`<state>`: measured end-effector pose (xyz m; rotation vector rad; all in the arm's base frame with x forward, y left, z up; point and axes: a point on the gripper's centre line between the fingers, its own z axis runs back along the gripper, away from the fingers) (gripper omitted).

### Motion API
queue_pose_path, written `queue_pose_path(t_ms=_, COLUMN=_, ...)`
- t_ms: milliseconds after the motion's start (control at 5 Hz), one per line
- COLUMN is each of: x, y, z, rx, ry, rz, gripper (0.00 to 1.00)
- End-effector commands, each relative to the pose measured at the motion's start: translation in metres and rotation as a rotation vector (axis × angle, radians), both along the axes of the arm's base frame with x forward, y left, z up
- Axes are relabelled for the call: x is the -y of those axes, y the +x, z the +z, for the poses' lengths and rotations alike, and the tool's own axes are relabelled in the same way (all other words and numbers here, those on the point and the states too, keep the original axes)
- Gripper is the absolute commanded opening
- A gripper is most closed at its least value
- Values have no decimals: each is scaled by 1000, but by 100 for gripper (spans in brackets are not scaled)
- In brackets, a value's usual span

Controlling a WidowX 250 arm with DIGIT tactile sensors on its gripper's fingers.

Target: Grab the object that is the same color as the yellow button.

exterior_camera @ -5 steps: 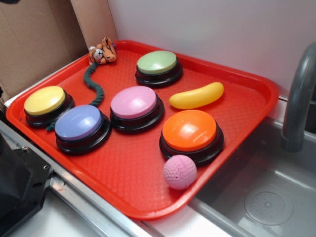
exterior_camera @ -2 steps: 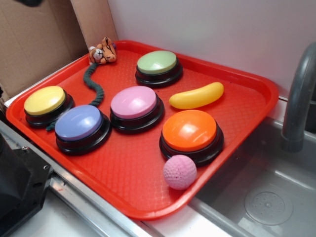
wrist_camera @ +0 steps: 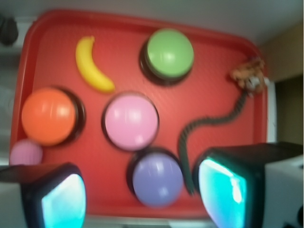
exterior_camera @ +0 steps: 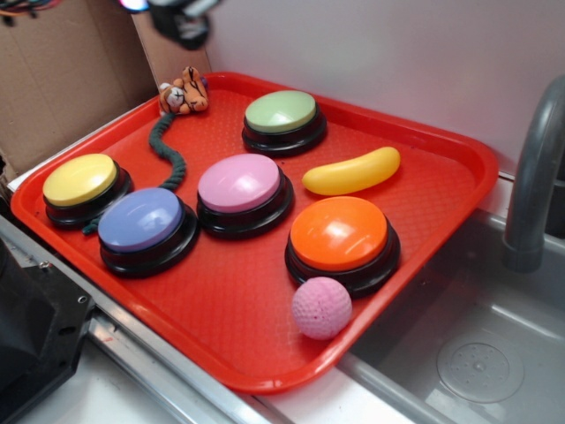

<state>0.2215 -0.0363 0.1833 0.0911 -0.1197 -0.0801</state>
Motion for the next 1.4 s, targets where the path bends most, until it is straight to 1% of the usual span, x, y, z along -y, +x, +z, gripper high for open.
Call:
queue_pose_path(t_ms=0, x=23, y=68, z=-31, rx=38, ry=-58, rz=-44, gripper=100)
queue_pose_path(t_ms=200, x=30, y=84, z=-52, rx=30, ry=-74, rz=-58, gripper=100)
queue_pose_path(t_ms=400, x=40, y=99, z=-76, rx=11, ry=-66, rz=-56, gripper=100)
queue_pose_path(t_ms=600, x=46, y=104, z=-92, rx=-7, ry=-76, rz=-71, gripper=100)
queue_pose_path(t_ms=800, x=51, y=109, z=-119, rx=-67, ry=-74, rz=-72, gripper=100)
queue_pose_path(t_ms=1000, x=56, y=109, z=-137, rx=-110, ry=-41, rz=-60, gripper=100)
queue_pose_path(t_ms=1200, x=55, y=113, z=-149, rx=-139, ry=-43, rz=-55, gripper=100)
